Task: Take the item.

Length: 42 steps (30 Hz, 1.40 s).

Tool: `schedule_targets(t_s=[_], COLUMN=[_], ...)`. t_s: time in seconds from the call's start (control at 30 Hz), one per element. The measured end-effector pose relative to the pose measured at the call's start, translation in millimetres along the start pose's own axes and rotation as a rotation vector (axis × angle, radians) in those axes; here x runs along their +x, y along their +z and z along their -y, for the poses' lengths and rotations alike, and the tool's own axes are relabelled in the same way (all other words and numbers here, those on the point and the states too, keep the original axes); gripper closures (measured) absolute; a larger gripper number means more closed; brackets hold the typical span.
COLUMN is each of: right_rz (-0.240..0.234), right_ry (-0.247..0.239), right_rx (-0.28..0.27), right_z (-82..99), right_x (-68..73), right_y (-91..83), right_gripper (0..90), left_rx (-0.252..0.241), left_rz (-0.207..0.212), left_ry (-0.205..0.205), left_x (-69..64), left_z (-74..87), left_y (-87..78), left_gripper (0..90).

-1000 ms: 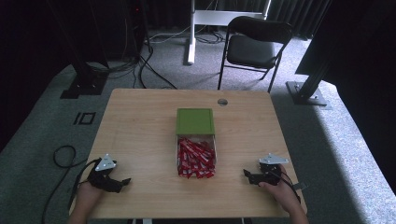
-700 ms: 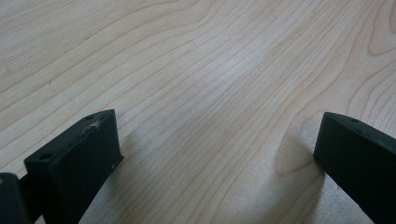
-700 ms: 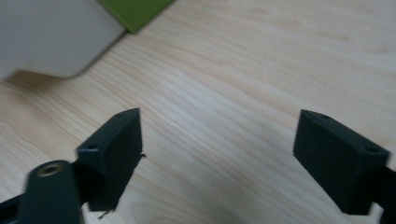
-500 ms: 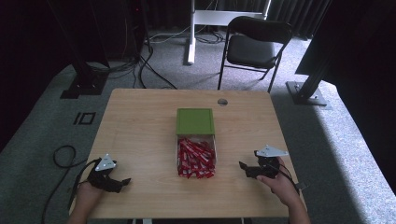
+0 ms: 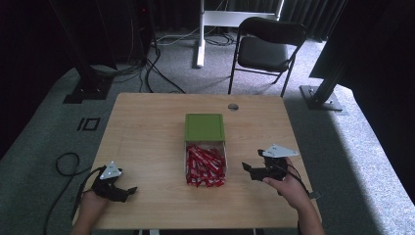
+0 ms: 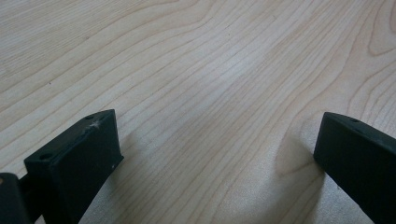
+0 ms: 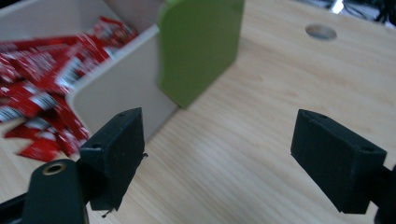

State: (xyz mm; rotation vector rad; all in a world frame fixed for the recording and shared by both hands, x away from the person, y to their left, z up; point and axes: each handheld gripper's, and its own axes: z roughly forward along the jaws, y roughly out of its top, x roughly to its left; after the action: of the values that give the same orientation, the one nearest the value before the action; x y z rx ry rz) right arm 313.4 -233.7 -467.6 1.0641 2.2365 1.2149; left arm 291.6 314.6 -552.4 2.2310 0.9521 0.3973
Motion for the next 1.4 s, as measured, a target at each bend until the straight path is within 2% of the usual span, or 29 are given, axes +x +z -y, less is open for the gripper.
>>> schedule_targets(t_s=[0.23, 0.4, 0.57, 1.17, 1.4], right_rz=[-0.046, -0.103, -0.13, -0.23, -0.243], right_ry=[-0.024, -0.035, -0.049, -0.103, -0.117], right_rx=[-0.028, -0.036, -0.05, -0.038, -0.038], right_z=[-21.8, -32.2, -40.2, -53.5, -61.0], right_x=[15.3, 28.4, 39.1, 74.7, 85.5], right_y=[0.6, 8.1, 15.6, 41.2, 50.8], right_gripper=[17.2, 17.2, 17.2, 17.8, 21.3], left_rx=[0.0, 0.0, -0.001, 0.0, -0.001], left_rz=[0.0, 0.0, 0.0, 0.0, 0.0], left_ry=[0.0, 0.0, -0.001, 0.0, -0.001], left_x=[0.0, 0.0, 0.0, 0.0, -0.1], left_z=[0.0, 0.0, 0.0, 0.0, 0.0], left_y=[0.0, 0.0, 0.0, 0.0, 0.0], left_gripper=[1.3, 1.3, 1.4, 1.3, 1.3])
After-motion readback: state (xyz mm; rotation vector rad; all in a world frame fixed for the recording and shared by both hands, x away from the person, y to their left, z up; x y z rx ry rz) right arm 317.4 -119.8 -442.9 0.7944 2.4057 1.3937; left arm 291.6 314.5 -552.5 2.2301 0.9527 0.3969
